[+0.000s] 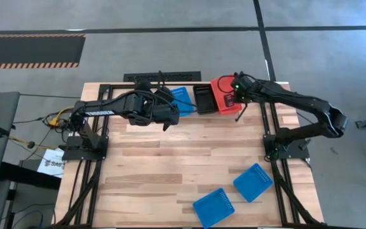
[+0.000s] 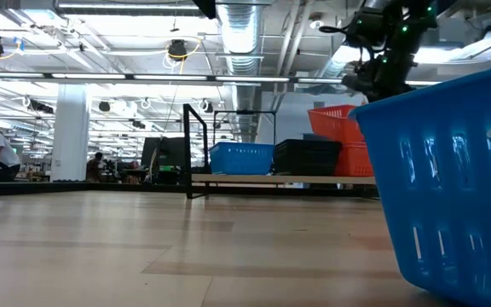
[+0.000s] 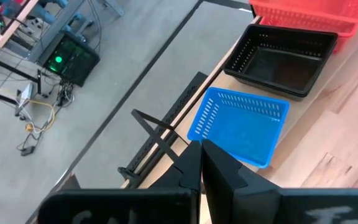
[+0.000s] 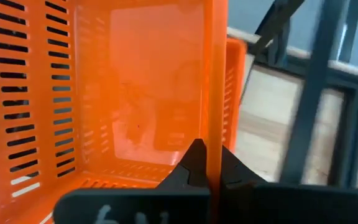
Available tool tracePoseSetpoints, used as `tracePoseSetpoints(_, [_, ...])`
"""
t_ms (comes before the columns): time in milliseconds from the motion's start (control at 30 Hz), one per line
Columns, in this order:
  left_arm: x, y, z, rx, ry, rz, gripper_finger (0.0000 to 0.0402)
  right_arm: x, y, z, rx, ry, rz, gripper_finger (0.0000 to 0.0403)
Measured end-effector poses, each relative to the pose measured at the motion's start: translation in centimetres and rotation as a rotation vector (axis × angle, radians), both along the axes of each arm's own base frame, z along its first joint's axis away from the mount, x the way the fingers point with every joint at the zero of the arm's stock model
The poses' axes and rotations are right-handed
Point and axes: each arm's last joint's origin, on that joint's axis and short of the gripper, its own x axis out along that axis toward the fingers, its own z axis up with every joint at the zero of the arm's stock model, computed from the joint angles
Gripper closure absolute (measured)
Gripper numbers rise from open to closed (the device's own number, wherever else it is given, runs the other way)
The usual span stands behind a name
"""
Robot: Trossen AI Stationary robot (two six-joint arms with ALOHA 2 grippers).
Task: Stack baskets on shelf by color
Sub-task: Stack the orange bin on top of the orange bin on the shelf
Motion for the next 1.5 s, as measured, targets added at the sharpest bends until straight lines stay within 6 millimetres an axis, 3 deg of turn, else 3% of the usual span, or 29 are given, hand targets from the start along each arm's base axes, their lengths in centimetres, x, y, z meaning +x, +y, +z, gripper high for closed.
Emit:
tracePoseSetpoints(267, [0.0,0.0,0.0,0.003,0.007,-0.006,0.0401,1.0,-0.1,-1.0,0.024,0.038,0.026,0.0402])
tracePoseSetpoints(700, [0.0,0.0,0.0,0.005,0.009,-0.007,0.0401,1.1,0.1,-1.0,0.052,0.004,0.034,0.0402])
tracePoseSetpoints(1000, [0.3,0.0,0.1,-0.013,-0.045,0.006,0.0401,1.0,0.6,-1.1,0.095,-0.025,-0.071,0.0402])
tracePoseSetpoints(1500, [0.7,2.7,0.2,-0.011,0.044,-0.056,0.0401,1.3,2.6,-1.7,0.147,-0.025,-0.215,0.0402])
